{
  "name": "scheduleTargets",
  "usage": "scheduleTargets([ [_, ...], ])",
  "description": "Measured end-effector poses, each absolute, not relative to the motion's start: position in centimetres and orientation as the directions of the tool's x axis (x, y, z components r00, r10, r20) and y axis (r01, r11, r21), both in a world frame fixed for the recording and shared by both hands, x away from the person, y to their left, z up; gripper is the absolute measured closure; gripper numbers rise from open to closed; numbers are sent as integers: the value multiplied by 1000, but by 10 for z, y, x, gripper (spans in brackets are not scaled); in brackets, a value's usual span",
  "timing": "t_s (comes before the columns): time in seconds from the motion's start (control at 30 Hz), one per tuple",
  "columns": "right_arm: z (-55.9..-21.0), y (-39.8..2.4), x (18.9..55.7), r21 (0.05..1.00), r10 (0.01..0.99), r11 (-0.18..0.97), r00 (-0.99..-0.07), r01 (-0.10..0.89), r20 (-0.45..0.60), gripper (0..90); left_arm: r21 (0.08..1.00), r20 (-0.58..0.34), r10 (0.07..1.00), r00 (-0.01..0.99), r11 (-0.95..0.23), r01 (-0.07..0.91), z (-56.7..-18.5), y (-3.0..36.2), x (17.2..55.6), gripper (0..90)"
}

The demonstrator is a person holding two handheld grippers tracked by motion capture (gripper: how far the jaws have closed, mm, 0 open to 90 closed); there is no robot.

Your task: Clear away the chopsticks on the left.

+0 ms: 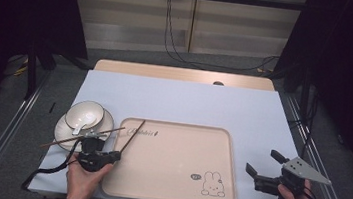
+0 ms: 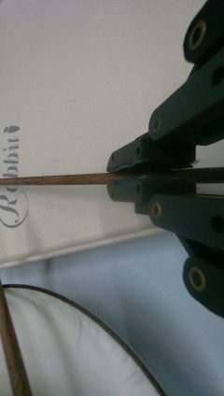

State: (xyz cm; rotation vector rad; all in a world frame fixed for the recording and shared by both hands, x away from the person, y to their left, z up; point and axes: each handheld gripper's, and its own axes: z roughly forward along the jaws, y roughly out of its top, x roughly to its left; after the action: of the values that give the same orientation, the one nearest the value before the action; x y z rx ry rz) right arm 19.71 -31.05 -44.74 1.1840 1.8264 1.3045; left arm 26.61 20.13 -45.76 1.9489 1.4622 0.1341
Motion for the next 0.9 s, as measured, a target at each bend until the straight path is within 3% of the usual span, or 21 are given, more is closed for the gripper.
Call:
scheduleTargets([
  [0.9,-448,-311,198,937,904,124,-426,326,29,12,550,-349,883,315,-80,832,-465,195,269,828],
])
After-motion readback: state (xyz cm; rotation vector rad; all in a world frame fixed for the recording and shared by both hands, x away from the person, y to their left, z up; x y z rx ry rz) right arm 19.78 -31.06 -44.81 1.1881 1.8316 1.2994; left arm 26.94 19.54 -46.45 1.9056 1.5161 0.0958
